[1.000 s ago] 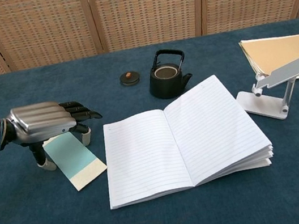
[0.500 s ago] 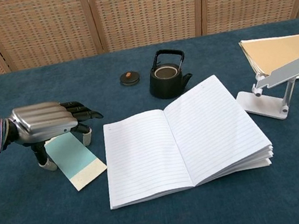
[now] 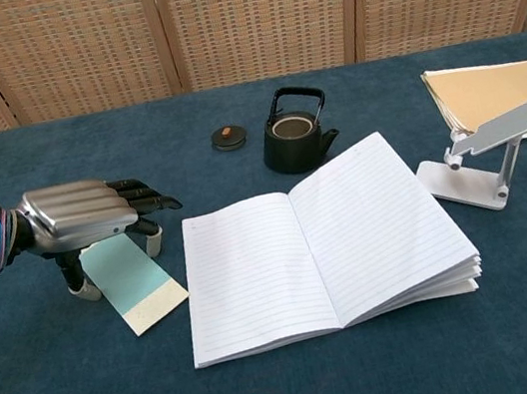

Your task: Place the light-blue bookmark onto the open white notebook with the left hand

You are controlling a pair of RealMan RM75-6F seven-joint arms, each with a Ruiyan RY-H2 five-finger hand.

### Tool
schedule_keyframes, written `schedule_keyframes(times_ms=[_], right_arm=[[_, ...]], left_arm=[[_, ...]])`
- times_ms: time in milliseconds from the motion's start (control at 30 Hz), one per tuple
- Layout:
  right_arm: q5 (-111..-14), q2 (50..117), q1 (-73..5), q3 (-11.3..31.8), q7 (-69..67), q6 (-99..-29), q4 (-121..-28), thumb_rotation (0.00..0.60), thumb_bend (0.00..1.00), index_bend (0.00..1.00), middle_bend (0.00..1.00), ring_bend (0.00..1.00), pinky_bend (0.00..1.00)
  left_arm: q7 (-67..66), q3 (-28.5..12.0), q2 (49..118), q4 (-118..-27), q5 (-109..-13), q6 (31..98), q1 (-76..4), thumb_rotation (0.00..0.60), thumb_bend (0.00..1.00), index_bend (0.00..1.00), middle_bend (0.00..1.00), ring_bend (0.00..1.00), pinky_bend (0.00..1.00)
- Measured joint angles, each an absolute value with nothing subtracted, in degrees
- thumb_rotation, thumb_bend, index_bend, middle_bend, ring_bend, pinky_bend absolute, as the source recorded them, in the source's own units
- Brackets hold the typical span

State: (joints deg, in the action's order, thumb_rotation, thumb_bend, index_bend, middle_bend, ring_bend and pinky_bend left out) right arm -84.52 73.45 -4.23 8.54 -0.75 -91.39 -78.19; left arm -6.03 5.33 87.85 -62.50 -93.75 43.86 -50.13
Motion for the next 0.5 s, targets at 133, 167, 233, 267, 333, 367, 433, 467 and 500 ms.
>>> schedule_keyframes(times_ms=[133, 167, 233, 267, 333, 367, 433, 467, 500], right_arm=[[-84.5, 73.41, -4.23, 8.5, -0.82, -91.29, -78.23, 0.6, 0.12, 0.03, 0.0, 0.0, 0.0], [-84.5, 73.4, -4.23, 8.5, -0.83, -91.29, -78.24, 0.6, 0.12, 0.03, 0.0, 0.0, 0.0], [-84.54, 73.38, -4.23, 8.49, -0.82, -91.32, -78.28, 0.6, 0.12, 0.03, 0.0, 0.0, 0.0], [-84.59, 73.36, -4.23, 8.48, -0.8, -91.37, -78.3, 0.6, 0.12, 0.03, 0.0, 0.0, 0.0], [-84.64, 73.34, -4.21, 8.47, -0.8, -91.43, -78.34, 0.6, 0.12, 0.03, 0.0, 0.0, 0.0], [-84.64, 73.32, -4.2, 8.46, -0.82, -91.43, -78.38, 0.6, 0.12, 0.03, 0.0, 0.0, 0.0], [-84.66, 73.3, -4.2, 8.46, -0.81, -91.45, -78.41, 0.6, 0.12, 0.03, 0.0, 0.0, 0.0], [-84.71, 73.28, -4.2, 8.46, -0.79, -91.51, -78.42, 0.6, 0.12, 0.03, 0.0, 0.0, 0.0], [-84.74, 73.27, -4.19, 8.45, -0.78, -91.54, -78.43, 0.6, 0.12, 0.03, 0.0, 0.0, 0.0]], left_arm=[[-6.38, 5.3, 87.66, -62.94, -93.31, 43.57, -50.18, 0.6, 0.14, 0.45, 0.0, 0.0, 0.0], [-6.46, 5.29, 87.64, -63.04, -93.25, 43.57, -50.18, 0.6, 0.15, 0.47, 0.0, 0.0, 0.0], [-6.54, 5.29, 87.56, -63.24, -93.18, 43.63, -50.16, 0.6, 0.16, 0.5, 0.0, 0.0, 0.0], [-6.57, 5.3, 87.53, -63.34, -93.17, 43.68, -50.15, 0.6, 0.16, 0.51, 0.0, 0.0, 0.0], [-6.76, 5.32, 87.45, -63.57, -93.17, 43.82, -50.13, 0.6, 0.17, 0.53, 0.0, 0.0, 0.0], [-6.86, 5.33, 87.39, -63.73, -93.2, 43.89, -50.13, 0.6, 0.17, 0.53, 0.0, 0.0, 0.0], [-7.07, 5.32, 87.16, -64.13, -93.18, 44.03, -50.14, 0.6, 0.18, 0.54, 0.0, 0.0, 0.0], [-7.14, 5.3, 87.05, -64.28, -93.14, 44.05, -50.15, 0.6, 0.18, 0.54, 0.0, 0.0, 0.0], [-7.2, 5.27, 86.95, -64.41, -93.1, 44.07, -50.16, 0.6, 0.18, 0.54, 0.0, 0.0, 0.0]])
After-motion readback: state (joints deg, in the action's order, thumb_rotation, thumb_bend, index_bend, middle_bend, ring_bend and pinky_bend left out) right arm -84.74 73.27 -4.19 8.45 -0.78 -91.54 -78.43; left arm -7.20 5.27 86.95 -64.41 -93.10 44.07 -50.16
